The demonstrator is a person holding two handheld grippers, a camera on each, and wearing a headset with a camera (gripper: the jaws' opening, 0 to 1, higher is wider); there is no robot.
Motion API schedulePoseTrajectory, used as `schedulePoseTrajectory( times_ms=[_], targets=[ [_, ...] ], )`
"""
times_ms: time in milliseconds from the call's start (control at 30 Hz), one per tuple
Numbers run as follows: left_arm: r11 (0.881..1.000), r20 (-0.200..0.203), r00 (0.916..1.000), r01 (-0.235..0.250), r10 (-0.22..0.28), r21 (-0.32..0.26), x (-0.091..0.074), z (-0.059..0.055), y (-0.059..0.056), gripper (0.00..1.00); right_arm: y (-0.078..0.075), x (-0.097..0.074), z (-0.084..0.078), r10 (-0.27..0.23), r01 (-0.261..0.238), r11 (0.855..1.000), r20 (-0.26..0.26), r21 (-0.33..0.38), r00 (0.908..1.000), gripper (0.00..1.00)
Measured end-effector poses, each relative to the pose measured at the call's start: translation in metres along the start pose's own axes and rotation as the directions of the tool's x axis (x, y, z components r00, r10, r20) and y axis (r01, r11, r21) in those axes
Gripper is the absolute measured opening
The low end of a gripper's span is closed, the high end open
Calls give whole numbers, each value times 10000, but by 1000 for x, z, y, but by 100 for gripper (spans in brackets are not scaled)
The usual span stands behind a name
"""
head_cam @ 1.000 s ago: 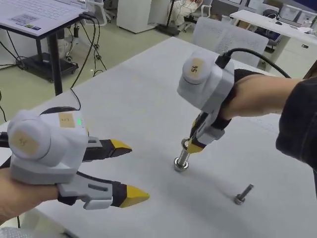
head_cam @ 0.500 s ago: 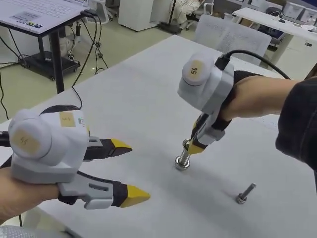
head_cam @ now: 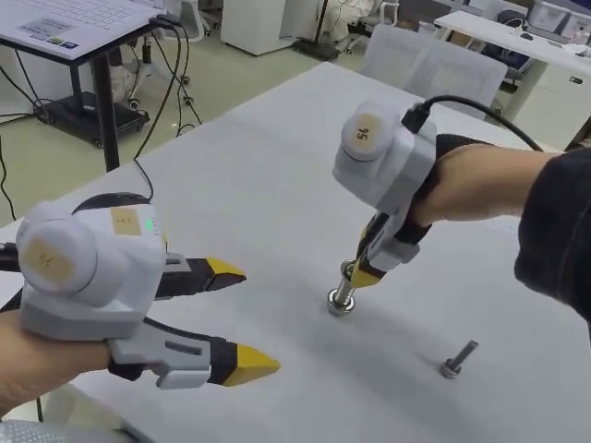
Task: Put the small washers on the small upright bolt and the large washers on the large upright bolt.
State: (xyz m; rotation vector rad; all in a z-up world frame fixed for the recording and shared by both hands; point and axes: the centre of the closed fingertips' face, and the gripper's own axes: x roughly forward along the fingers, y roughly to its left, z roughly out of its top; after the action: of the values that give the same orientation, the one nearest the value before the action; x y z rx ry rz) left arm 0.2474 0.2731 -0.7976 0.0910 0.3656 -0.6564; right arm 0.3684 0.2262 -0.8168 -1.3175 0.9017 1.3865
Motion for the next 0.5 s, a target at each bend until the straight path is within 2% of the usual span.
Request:
schedulePoseTrajectory(
  times_ms=[500],
  targets=[
    [10000,-29,10000,20,-20,-11,0,-1,0,60,4,5,0,137,-137,9999,28,104,9999,22]
  ],
)
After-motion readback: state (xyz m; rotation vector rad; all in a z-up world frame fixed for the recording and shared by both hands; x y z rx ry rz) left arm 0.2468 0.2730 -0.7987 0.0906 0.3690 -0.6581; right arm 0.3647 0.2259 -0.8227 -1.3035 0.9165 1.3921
